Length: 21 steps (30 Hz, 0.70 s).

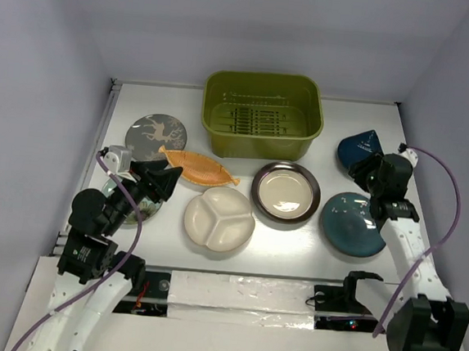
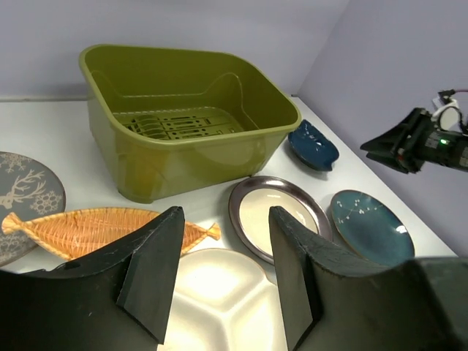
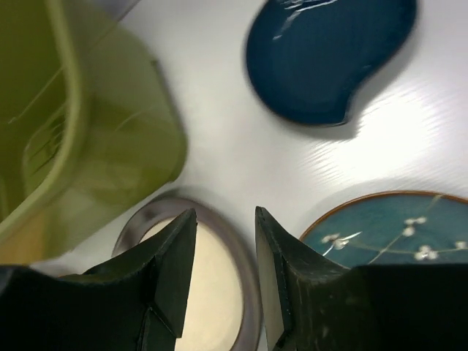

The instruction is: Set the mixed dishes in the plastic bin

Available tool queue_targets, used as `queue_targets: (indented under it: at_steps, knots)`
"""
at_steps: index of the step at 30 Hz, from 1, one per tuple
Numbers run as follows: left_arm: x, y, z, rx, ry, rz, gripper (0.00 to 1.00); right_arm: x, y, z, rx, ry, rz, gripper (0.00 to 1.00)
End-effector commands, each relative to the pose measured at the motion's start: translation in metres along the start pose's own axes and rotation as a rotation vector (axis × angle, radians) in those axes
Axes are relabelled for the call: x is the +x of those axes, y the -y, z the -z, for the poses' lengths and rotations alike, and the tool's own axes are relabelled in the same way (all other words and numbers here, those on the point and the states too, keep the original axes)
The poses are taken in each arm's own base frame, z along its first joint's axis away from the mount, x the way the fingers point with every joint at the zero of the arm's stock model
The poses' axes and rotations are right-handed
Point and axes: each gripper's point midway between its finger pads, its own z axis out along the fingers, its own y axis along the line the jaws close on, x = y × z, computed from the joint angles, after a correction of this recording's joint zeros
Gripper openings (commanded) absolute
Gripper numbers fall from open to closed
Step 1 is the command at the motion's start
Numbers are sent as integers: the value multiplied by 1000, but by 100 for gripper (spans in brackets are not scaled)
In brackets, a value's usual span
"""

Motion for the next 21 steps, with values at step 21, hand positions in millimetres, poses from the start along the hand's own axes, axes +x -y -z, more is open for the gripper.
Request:
queue_targets:
  at_steps: [21]
  knots:
    - [-28,30,31,86,122,-19,49,-19,106,-121,265,-150,-234,53]
